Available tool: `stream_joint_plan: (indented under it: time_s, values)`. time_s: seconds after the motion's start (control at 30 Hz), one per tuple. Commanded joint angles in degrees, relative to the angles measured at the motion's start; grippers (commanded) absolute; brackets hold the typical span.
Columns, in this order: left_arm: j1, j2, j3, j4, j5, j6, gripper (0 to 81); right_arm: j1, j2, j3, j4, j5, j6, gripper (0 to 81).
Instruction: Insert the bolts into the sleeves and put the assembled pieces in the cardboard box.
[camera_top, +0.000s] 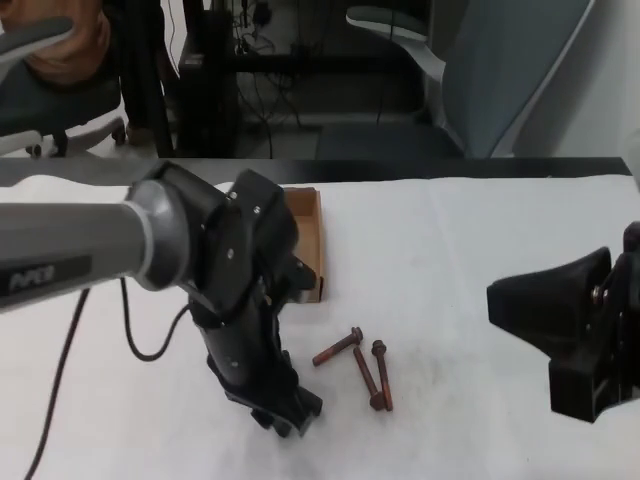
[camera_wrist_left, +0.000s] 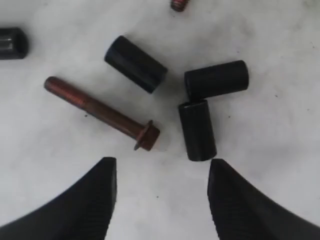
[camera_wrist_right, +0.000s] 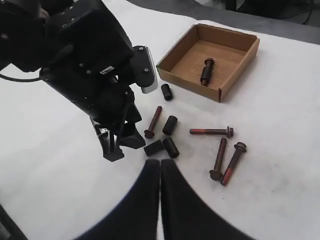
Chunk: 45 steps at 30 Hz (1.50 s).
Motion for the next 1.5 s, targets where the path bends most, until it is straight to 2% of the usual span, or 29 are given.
stream_joint_plan:
  time_s: [0.0, 0.17, 0.57, 0.63, 0.7, 0.73, 0.77, 0.8, 1.1, 1.33, 1.47]
  values:
    - [-1.48, 0.34, -0.72, -0.96, 0.41, 0.23, 51.5, 0.15, 0.00, 0.48, -0.17, -0.64, 0.00, 0.6]
    - [-3.42, 0.69, -0.84, -3.81, 0.41, 0.50, 51.5, 0.15, 0.00, 0.68, -0.74, -0.64, 0.00, 0.6]
    - [-3.45, 6.93, -1.49, -2.96, 0.41, -1.42, 51.2, 0.15, 0.00, 0.68, -0.74, -0.64, 0.00, 0.6]
    - [-3.45, 7.39, -1.49, -2.85, 0.41, -1.40, 43.5, 0.15, 0.00, 0.68, -0.72, -0.52, -0.11, 0.6]
    - [-3.45, 7.40, -1.49, -2.74, 0.41, -1.40, 24.4, 0.15, 0.00, 0.68, -0.72, -0.07, -0.11, 0.6]
    - [-3.45, 7.40, -1.49, -2.48, 0.41, -1.40, 10.6, 0.15, 0.00, 0.68, -0.83, -0.08, -0.11, 0.6]
    - [-3.45, 7.40, -1.49, -2.49, 0.41, -1.30, 2.5, 0.15, 0.00, 0.68, -0.98, -0.08, -0.11, 0.6]
    - [-3.45, 7.40, -1.49, -2.49, 0.41, -0.79, 1.1, 0.15, 0.00, 0.68, -1.21, -0.08, -0.11, 0.6]
    - [-3.45, 2.01, -1.49, 0.59, 0.41, -0.13, 1.8, 0.01, 1.59, 1.84, -2.45, 1.72, -0.11, 0.6]
    - [-3.07, -18.04, 0.11, 0.78, 0.18, -0.48, 1.8, -0.14, 13.66, 3.94, -2.95, 1.11, 3.85, 0.6]
    - [-1.83, -31.04, 3.66, -2.32, -0.04, -1.41, 1.8, -0.14, 22.43, 3.71, -8.89, -0.14, 3.99, 0.4]
